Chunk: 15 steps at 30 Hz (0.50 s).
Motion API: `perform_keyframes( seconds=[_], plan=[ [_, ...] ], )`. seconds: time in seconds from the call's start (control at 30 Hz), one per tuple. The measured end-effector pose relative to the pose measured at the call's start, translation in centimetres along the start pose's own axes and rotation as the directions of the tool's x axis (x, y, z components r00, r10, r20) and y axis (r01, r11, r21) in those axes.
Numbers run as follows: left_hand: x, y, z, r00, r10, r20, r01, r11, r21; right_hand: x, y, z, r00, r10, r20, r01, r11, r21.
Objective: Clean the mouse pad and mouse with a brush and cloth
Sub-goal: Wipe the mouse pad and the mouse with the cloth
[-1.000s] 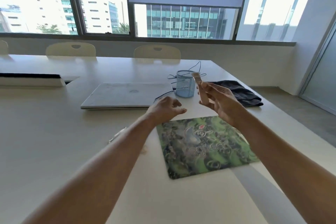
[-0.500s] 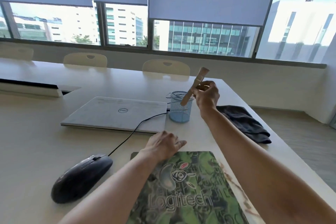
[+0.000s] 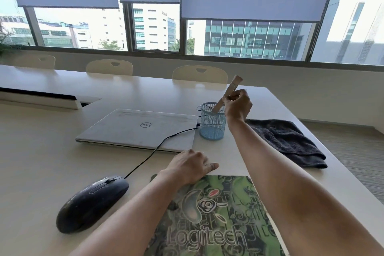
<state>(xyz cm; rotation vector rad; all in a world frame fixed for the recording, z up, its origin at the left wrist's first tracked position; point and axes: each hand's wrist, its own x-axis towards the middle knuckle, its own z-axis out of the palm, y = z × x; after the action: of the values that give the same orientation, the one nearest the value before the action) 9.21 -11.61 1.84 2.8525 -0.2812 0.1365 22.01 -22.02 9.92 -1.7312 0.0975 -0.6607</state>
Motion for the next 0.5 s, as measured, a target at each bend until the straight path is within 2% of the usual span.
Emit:
perform_keyframes(
  seconds=[0.1, 0.37, 0.5],
  plan=[
    [0.1, -0.1, -0.1, 1.0, 0.008, -0.001, -0.008, 1.0, -0.004, 0.0, 0.5, 0.1, 0.998, -0.015, 0.059, 0.019, 0.997, -0.071],
    [0.2, -0.2, -0.3, 1.0, 0.013, -0.002, -0.013, 1.0, -0.012, 0.3, 1.1, -1.5, 0.993, -0.049, 0.104, 0.053, 0.998, -0.034],
    [0.1, -0.3, -0.3, 0.999, 0.037, -0.006, -0.037, 0.999, 0.006, 0.3, 3.0, -3.9, 0.992, -0.097, 0.075, 0.111, 0.97, -0.218]
  ],
)
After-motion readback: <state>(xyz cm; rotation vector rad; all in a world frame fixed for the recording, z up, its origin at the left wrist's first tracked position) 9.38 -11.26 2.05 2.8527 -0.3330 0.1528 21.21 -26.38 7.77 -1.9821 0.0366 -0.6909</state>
